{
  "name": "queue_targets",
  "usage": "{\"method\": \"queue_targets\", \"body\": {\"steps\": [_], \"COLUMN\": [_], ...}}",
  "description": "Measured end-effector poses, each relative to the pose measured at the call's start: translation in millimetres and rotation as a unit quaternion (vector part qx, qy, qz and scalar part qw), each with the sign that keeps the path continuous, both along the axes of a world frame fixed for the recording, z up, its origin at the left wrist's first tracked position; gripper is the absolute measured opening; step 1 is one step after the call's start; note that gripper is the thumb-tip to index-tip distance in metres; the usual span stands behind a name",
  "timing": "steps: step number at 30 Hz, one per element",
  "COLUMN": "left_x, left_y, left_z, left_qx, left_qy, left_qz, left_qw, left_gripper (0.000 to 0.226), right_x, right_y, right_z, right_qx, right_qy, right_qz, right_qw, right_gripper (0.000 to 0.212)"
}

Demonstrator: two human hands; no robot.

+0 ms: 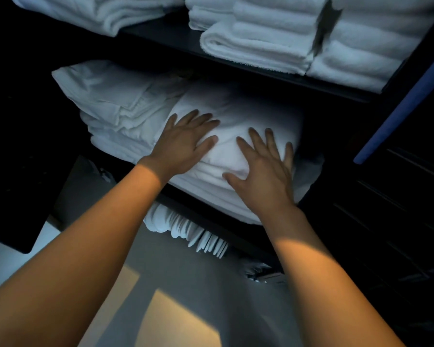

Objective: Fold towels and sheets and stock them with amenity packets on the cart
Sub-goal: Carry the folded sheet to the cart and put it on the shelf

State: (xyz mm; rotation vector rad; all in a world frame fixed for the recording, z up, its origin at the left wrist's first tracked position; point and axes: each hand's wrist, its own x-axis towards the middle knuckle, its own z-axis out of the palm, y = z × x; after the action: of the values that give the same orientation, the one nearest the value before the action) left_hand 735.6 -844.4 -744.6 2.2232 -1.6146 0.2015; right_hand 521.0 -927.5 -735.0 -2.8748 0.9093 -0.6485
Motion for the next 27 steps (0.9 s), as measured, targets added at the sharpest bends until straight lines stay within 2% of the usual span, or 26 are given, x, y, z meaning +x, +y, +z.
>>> {"method": "queue_targets", "body": {"steps": [3,8,11,13,15,18,21,24,27], "left_x": [10.9,18.4,18.4,18.9,17.3,9.7,1.2,8.6,26.8], "left_y": [-3.5,-13.5,-5.7,6.3,20.5,26.5,17.5,8.3,-0.6], "left_z": [-5.7,-0.1,7.5,5.9,-0.7,-12.3,-19.5,-16.0,0.8], "left_qx": [0.001,0.016,0.042,0.06,0.075,0.083,0.08,0.05,0.036], "left_qy": [0.029,0.072,0.086,0.054,-0.013,-0.122,-0.171,-0.166,-0.161], "left_qz": [-0.002,0.007,-0.014,-0.043,-0.07,-0.046,0.01,0.001,-0.014], "left_qw": [1.0,0.997,0.995,0.996,0.995,0.988,0.982,0.985,0.986], "left_gripper": [0.053,0.052,0.065,0.084,0.105,0.126,0.119,0.097,0.085], "right_x": [-4.7,-0.8,-1.7,-4.9,-5.5,-3.4,-2.0,-1.1,6.8], "right_y": [-15.1,-17.7,-14.6,-13.6,-13.2,-11.8,-9.4,-8.1,-4.9], "right_z": [-5.4,-12.6,-16.0,-19.9,-22.5,-22.8,-21.6,-19.0,-15.4], "right_qx": [-0.016,-0.016,-0.027,-0.041,-0.049,-0.045,-0.046,-0.053,-0.068], "right_qy": [0.057,0.073,0.085,0.064,0.046,0.04,0.016,-0.01,-0.021], "right_qz": [-0.023,-0.055,-0.062,-0.063,-0.063,-0.068,-0.069,-0.069,-0.066], "right_qw": [0.998,0.996,0.994,0.995,0.996,0.996,0.996,0.996,0.995], "right_gripper": [0.106,0.121,0.135,0.131,0.121,0.112,0.102,0.095,0.09]}}
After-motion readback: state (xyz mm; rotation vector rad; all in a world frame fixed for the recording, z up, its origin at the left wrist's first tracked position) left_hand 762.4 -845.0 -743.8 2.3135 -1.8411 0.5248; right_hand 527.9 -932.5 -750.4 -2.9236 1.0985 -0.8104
